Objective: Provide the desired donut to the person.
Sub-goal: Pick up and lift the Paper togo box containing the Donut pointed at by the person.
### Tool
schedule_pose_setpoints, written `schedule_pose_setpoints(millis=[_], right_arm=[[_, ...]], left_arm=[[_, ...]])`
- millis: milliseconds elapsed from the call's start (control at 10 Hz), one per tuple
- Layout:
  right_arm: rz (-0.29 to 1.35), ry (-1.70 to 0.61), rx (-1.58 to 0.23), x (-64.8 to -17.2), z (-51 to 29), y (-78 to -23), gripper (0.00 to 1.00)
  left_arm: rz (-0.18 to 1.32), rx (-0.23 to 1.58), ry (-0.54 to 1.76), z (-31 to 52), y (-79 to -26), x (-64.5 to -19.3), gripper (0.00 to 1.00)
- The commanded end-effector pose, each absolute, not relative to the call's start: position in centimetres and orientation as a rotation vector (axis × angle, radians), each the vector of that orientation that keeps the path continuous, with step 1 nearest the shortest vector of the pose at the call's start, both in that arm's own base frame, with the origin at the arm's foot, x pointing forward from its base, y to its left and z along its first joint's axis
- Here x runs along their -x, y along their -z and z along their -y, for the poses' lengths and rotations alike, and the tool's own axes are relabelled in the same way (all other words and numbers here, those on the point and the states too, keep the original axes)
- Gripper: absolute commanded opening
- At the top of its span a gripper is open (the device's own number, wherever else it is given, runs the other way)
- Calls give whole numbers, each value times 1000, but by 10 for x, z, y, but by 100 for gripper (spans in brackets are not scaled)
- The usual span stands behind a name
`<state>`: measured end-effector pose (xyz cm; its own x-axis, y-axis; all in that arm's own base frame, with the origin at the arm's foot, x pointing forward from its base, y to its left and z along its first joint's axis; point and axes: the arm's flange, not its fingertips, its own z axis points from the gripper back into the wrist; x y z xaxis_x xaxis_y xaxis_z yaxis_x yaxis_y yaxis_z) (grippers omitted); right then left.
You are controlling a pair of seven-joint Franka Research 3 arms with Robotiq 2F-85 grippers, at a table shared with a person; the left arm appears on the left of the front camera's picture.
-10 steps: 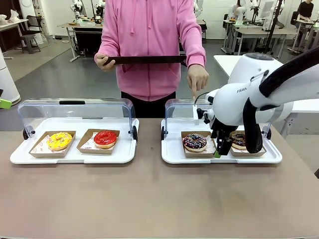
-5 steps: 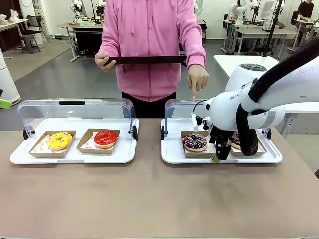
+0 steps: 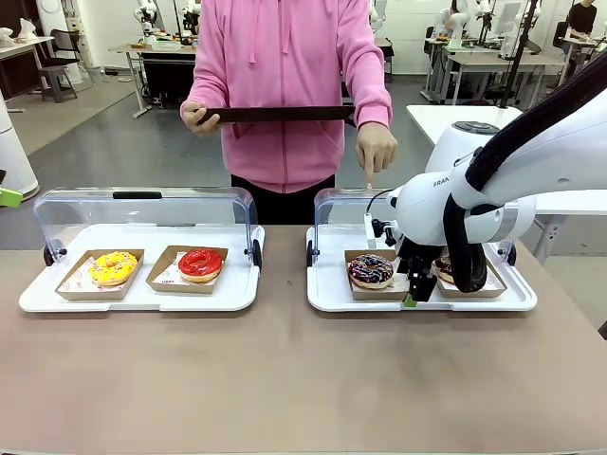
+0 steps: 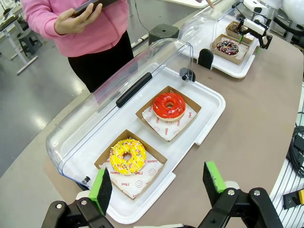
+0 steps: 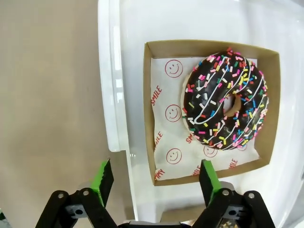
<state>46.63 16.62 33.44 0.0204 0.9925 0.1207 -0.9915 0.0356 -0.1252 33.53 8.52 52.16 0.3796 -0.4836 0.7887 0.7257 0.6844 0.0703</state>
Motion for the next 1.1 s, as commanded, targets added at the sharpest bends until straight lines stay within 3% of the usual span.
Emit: schedule_pose_setpoints(millis=[0,100,300,400,500,600,1000], right_arm=[[209,-1565,2,-474,-169,-327,35],[218,-1573,3,-475,-169,-327,0],[200,-1579,-4,-474,-168,-328,0],[181,-1585,-13,-474,-168,-329,12],[158,-1589,-30,-474,-169,-329,2],[150,-1590,-42,-474,-169,-330,0],[118,-1586,-61,-474,-169,-334,0]], left_arm=[[892,321,784,-86,-521,-336,100],[892,321,784,-86,-521,-336,100],[892,321,784,-86,-521,-336,100],[892,321,784,-86,-521,-336,100],[892,321,784,-86,-521,-336,100],[892,321,784,-86,-521,-336,100],[892,321,784,-86,-521,-336,100]])
